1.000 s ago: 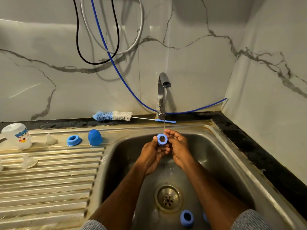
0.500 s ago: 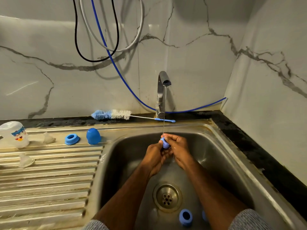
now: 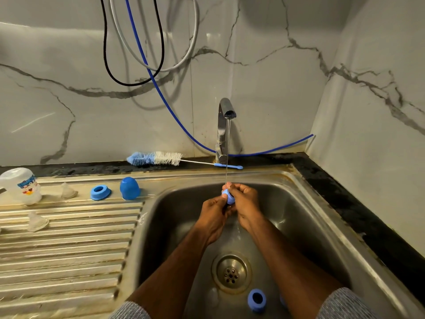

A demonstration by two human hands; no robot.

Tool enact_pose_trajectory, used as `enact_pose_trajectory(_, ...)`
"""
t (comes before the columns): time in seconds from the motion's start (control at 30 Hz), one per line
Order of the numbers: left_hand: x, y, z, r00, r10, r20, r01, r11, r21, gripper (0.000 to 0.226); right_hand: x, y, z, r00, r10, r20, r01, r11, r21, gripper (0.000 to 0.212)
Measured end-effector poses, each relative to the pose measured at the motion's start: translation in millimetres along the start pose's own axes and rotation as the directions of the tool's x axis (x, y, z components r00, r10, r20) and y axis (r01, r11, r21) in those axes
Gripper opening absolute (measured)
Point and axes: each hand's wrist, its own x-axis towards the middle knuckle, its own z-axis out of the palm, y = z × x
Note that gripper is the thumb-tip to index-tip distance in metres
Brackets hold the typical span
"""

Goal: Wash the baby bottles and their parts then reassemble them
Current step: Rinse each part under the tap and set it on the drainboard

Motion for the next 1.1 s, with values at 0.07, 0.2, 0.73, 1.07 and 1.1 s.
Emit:
enact_pose_trajectory(0.07, 1, 2, -1, 1.000, -0.011, -0.005, 0.011, 0.999, -0.037, 0.033, -1, -4, -2, 0.998, 0.026, 0.061, -0.027, 1.000, 0.005, 0.020)
enact_pose_trajectory(0.2, 3, 7, -6, 0.997, -0.076, -0.025, 0.074, 0.994, -0.085, 0.033, -2, -7, -4, 0.984, 0.067, 0.168, -0.064, 0.998, -0.025, 0.027)
enact_pose_trajectory(0.73, 7, 13, -19, 0.987, -0.131, -0.088, 0.109, 0.970, -0.217, 0.044, 1, -4, -10, 0.913, 0.048, 0.406, -0.057, 0.998, 0.011, 0.031)
enact_pose_trajectory(1.07, 9, 8, -15, 0.993, -0.084, -0.080, 0.077, 0.993, -0.091, 0.036, 11, 13, -3, 0.990, -0.046, 0.137, 0.067, 0.987, -0.148, 0.029)
enact_pose_trajectory(1.1, 9, 6, -14, 0.995, -0.079, -0.057, 0.075, 0.995, -0.063, 0.035, 13, 14, -5, 0.993, -0.045, 0.107, 0.059, 0.989, -0.136, 0.027)
